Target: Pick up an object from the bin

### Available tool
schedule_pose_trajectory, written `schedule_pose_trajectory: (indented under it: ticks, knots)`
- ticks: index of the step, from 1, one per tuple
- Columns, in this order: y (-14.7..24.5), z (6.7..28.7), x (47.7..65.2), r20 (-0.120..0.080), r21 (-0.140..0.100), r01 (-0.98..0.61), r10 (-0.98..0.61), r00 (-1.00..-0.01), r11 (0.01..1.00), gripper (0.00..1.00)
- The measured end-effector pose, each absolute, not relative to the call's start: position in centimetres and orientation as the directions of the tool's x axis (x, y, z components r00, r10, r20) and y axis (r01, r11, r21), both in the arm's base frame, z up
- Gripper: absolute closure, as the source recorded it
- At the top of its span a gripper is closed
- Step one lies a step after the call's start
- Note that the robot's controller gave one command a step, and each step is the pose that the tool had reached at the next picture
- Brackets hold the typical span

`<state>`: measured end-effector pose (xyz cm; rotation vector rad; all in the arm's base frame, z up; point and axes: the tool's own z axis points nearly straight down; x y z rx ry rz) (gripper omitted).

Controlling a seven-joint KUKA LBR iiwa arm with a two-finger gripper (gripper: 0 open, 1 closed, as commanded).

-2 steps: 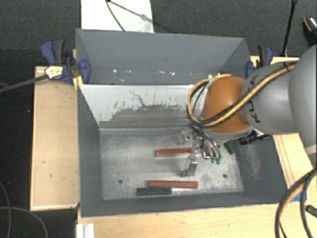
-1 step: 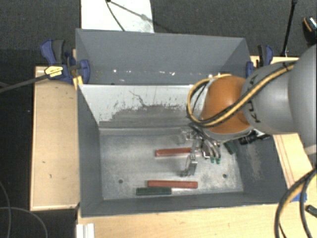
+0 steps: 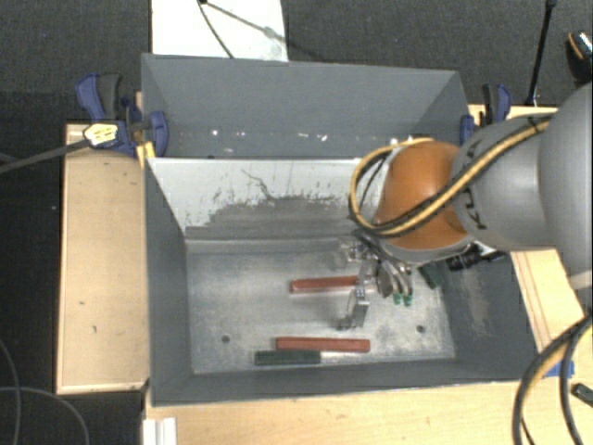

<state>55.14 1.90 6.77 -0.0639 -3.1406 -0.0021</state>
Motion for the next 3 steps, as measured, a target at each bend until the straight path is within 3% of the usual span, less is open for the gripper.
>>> schedule_pose_trajectory:
  ticks: [1,2,3]
  knots:
    - [1.9,6.8,55.2,-0.001,0.001,0.046,0.046,-0.999,0.999,0.00]
    - [1.9,6.8,55.2,-0.001,0.001,0.048,0.048,-0.999,0.999,1.00]
    - [1.9,16.5,55.4,-0.010,0.002,0.050,0.050,-0.999,0.999,1.00]
